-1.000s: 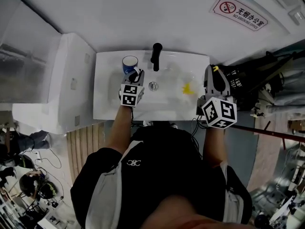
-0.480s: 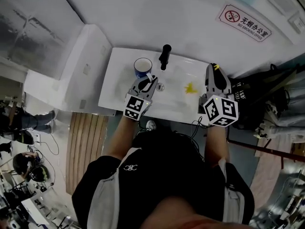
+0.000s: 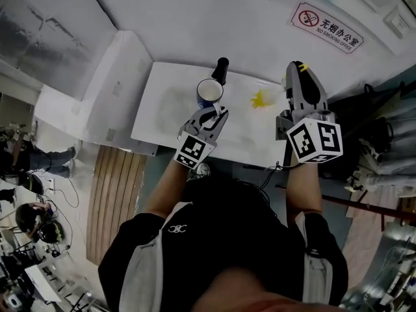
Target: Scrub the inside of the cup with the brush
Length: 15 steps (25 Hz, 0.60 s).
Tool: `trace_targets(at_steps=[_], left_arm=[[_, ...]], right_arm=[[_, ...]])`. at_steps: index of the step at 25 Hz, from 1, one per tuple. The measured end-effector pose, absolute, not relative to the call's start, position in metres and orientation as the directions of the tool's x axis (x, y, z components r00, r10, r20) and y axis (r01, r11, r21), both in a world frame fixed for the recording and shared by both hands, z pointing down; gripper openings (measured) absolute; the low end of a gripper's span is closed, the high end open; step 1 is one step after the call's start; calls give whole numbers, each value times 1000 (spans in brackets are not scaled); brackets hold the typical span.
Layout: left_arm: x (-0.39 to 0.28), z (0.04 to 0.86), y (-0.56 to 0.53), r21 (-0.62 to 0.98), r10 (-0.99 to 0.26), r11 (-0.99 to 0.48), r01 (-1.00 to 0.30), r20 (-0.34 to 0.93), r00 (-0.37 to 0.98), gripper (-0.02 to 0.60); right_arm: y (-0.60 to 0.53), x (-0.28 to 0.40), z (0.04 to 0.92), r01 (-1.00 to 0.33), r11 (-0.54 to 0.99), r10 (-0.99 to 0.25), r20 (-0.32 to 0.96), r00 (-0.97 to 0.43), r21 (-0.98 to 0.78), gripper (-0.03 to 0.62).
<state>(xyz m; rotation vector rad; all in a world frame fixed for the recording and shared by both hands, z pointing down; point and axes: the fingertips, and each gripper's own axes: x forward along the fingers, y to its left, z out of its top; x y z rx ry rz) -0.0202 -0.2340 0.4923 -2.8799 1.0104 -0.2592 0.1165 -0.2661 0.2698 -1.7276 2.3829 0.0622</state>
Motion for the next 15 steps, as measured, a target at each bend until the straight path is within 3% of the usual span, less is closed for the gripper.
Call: trace_targets(at_steps=[15], left_arm=[[30,518,-215,-126,-548,-837,-533,201,812,51]], right_arm=[[-250,93,179,-856,505,-833,-322,-449,-112,48]])
